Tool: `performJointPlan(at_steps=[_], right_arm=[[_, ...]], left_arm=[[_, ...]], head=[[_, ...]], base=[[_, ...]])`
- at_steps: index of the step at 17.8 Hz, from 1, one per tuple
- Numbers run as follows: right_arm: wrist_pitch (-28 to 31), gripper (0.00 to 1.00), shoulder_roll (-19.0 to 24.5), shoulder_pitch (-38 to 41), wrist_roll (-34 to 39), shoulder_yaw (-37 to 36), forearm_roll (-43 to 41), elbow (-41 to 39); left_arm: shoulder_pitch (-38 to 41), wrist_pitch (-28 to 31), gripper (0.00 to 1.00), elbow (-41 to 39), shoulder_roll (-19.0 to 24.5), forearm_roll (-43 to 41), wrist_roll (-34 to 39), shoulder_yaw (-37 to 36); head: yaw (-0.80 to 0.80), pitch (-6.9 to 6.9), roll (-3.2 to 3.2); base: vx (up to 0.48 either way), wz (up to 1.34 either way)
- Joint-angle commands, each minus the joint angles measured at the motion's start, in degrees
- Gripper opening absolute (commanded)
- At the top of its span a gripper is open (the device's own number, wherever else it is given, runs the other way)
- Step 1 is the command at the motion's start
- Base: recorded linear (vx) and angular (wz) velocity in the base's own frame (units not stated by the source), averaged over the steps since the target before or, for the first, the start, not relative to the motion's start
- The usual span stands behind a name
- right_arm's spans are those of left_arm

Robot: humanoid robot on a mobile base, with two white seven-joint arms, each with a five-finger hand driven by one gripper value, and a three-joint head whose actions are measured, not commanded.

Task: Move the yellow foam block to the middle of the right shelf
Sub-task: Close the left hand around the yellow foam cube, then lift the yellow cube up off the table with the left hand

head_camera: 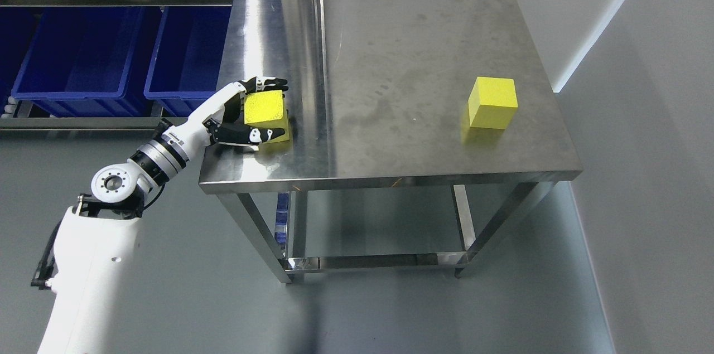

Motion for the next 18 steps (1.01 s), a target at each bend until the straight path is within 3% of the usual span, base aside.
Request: performJointPlan(at_steps=[1,5,7,12,14,18], right_arm=[[0.0,1.00,-1.0,-0.1,0.0,0.0,0.0,-1.0],[0.0,1.00,-1.0,-0.1,0.0,0.0,0.0,-1.0],[0.0,1.00,-1.0,-0.1,0.0,0.0,0.0,-1.0],[0.0,1.00,-1.0,-0.1,0.0,0.0,0.0,-1.0],[0.0,1.00,-1.0,-0.1,0.0,0.0,0.0,-1.0],[0.0,1.00,-1.0,-0.1,0.0,0.0,0.0,-1.0]], left_arm=[[1.6,-3.1,0.27,3.7,-6.2,1.1,-0.6,6.5],[1.6,-3.5,0.18,2.8,-10.5,2.5,-2.8,11.0],[1.4,-3.3,0.14,-0.2,-12.6,7.4,-2.8,13.2],[-1.4,-3.6,0.15,-7.4,-12.9,15.7,-1.5,21.8],[-2.6,-5.3,0.16,-8.3,-12.9,15.7,3.1,25.0],[-2.6,-6.8,0.15,-11.4,-12.9,15.7,26.7,24.8]], head=[[0.00,0.00,0.00],[0.00,0.00,0.00],[0.00,0.00,0.00],[0.00,0.00,0.00],[0.00,0.00,0.00],[0.00,0.00,0.00]], base=[[0.000,0.00],[0.000,0.00],[0.000,0.00],[0.000,0.00],[0.000,0.00],[0.000,0.00]])
